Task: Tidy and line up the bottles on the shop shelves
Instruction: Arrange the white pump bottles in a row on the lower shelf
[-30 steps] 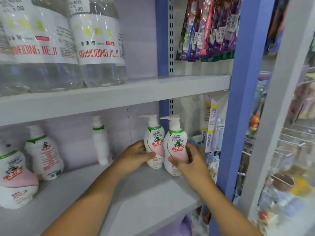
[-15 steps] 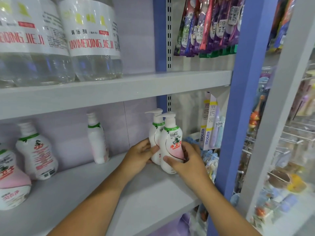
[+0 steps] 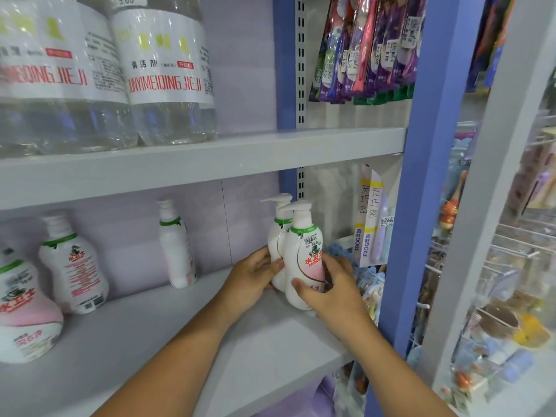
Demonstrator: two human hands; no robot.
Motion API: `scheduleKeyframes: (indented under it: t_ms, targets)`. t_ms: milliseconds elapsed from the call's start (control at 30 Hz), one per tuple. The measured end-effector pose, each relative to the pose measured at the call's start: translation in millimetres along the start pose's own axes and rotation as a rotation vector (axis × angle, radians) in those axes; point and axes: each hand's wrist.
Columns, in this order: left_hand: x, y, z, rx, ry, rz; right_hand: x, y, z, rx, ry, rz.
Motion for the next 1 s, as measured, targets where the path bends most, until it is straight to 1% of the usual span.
scheduleKeyframes:
  t_ms: [67, 100, 133, 167, 200, 233, 267, 300, 333, 367, 433, 500, 533, 600, 700, 733, 800, 833, 867, 900, 967, 1000]
  targets:
    - [-1.9, 0.2, 1.4, 0.026, -0.01, -0.002, -0.8, 0.4, -4.7, 0.009, -0.019, 0.008]
    - [-4.3, 1.3, 3.3, 0.054, -0.018, 0.007, -2.9, 2.2, -8.3, 0.029, -0.022, 0.033]
    - [-6.7, 4.4, 5.8, 0.093, -0.03, 0.036, -6.3, 5.4, -11.7, 0.054, 0.009, 0.096]
    - [-8.8, 9.4, 8.9, 0.145, -0.044, 0.087, -11.2, 8.8, -16.4, 0.087, 0.09, 0.199]
    - [-11.4, 17.2, 13.3, 0.198, -0.054, 0.158, -18.0, 11.3, -22.2, 0.114, 0.214, 0.299]
    - [-14.3, 28.7, 18.6, 0.244, -0.064, 0.239, -27.2, 10.0, -30.0, 0.137, 0.337, 0.35]
    - [-17.8, 42.4, 23.7, 0.275, -0.068, 0.322, -36.1, 3.7, -38.1, 0.166, 0.425, 0.332]
    - [-21.0, 58.8, 28.3, 0.286, -0.068, 0.405, -42.3, -8.3, -46.7, 0.203, 0.448, 0.259]
    - [-25.2, 75.9, 32.5, 0.282, -0.065, 0.494, -45.5, -25.2, -56.3, 0.24, 0.412, 0.168]
    - [-31.3, 94.7, 35.6, 0.285, -0.073, 0.59, -46.5, -47.0, -66.9, 0.268, 0.345, 0.089]
    - [-43.3, 133.6, 38.6, 0.339, -0.14, 0.789, -40.6, -94.9, -81.1, 0.283, 0.183, -0.012]
    - [-56.4, 168.7, 41.5, 0.413, -0.2, 0.973, -28.2, -140.8, -86.4, 0.185, 0.006, -0.158]
    - [-62.0, 182.2, 43.6, 0.43, -0.219, 1.033, -22.9, -159.8, -87.9, 0.105, -0.034, -0.219]
    - [-69.2, 195.7, 50.6, 0.452, -0.229, 1.065, -15.4, -191.9, -87.1, -0.021, -0.049, -0.284]
    - [-73.4, 198.6, 56.2, 0.465, -0.273, 1.005, -10.7, -224.1, -86.6, -0.099, -0.078, -0.3]
    - [-78.8, 199.8, 57.2, 0.455, -0.301, 1.016, -10.3, -231.4, -84.4, -0.113, -0.081, -0.299]
    - [-90.9, 215.6, 57.7, 0.491, -0.388, 1.165, -8.0, -242.1, -79.8, -0.145, -0.076, -0.28]
    - [-97.9, 228.8, 58.2, 0.55, -0.411, 1.251, -6.4, -245.9, -77.7, -0.15, -0.072, -0.267]
    - [-103.8, 242.5, 58.7, 0.596, -0.407, 1.294, -4.2, -248.2, -76.3, -0.14, -0.072, -0.254]
    - [-107.7, 255.7, 58.3, 0.597, -0.344, 1.269, -2.2, -248.7, -75.8, -0.127, -0.075, -0.247]
    - [-110.1, 272.9, 52.9, 0.468, -0.186, 1.105, -1.6, -245.5, -79.0, -0.127, -0.064, -0.27]
    - [-111.1, 278.3, 48.8, 0.449, -0.134, 1.045, -2.7, -242.4, -80.4, -0.132, -0.052, -0.297]
Point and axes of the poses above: each hand's wrist, its own x-axis towards the middle knuckle, its own y-axis out of the back of the hand, z = x × y, and after that the axes turned 15 degrees about z, right-handed
